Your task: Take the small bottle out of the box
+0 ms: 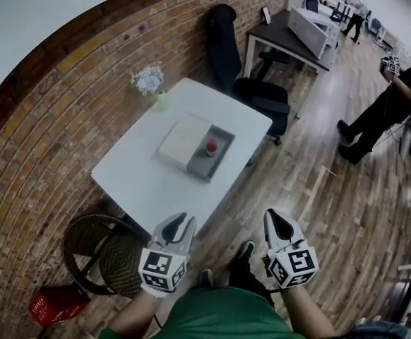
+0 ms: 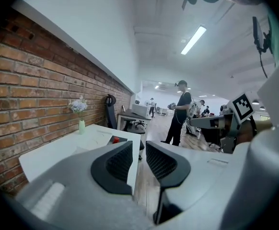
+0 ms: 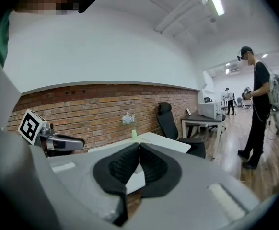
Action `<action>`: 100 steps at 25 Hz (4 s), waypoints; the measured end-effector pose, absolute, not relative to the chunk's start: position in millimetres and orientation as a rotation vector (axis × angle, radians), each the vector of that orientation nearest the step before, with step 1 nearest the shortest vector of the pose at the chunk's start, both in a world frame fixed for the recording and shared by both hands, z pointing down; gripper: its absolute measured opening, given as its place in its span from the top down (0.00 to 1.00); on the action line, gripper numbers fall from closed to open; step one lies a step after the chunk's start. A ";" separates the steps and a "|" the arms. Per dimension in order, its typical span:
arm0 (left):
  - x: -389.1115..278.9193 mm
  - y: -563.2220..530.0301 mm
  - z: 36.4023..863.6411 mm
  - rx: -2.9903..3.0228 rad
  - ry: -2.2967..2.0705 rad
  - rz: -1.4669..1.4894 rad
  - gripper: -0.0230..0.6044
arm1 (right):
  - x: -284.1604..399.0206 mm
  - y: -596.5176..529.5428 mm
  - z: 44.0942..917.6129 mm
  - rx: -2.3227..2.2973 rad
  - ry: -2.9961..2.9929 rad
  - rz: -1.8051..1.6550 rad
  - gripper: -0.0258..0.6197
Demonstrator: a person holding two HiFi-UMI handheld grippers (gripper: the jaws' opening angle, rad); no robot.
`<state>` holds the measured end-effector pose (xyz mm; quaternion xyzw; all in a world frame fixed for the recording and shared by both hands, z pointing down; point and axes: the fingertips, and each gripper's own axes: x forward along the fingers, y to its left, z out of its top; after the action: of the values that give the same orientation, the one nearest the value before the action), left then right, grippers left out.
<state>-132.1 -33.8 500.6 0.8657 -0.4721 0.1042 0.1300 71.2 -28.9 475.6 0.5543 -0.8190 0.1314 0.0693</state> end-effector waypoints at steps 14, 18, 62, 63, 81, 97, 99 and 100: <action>-73.5 -148.7 508.0 2.394 -1.649 0.422 0.81 | 143.7 -159.7 480.0 1.473 -2.596 0.458 0.95; -60.2 -175.1 524.9 2.367 -1.672 0.512 0.80 | 165.1 -176.5 490.5 1.459 -2.597 0.509 0.95; -55.8 -367.0 746.0 2.037 -1.424 0.900 0.55 | 205.4 -173.6 549.6 1.842 -2.177 0.781 0.95; -55.5 -366.5 747.8 2.033 -1.422 0.910 0.59 | 205.2 -172.5 550.9 1.835 -2.178 0.784 0.95; -56.9 -336.8 708.1 2.072 -1.474 0.760 0.60 | 190.0 -174.9 559.8 1.588 -2.323 0.792 0.95; -58.2 -252.5 609.6 2.065 -1.573 0.372 0.60 | 156.9 -175.4 579.5 1.276 -2.492 0.833 0.96; -57.6 -239.7 596.0 2.076 -1.579 0.336 0.60 | 149.6 -174.8 579.5 1.244 -2.508 0.833 0.95; -57.5 -233.8 589.6 2.083 -1.583 0.322 0.60 | 145.9 -174.8 579.6 1.228 -2.515 0.832 0.95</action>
<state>-57.5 -233.8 589.6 0.7652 -0.5813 0.1182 0.2500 145.9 -174.8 579.6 0.4180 -0.8561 0.2832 0.1108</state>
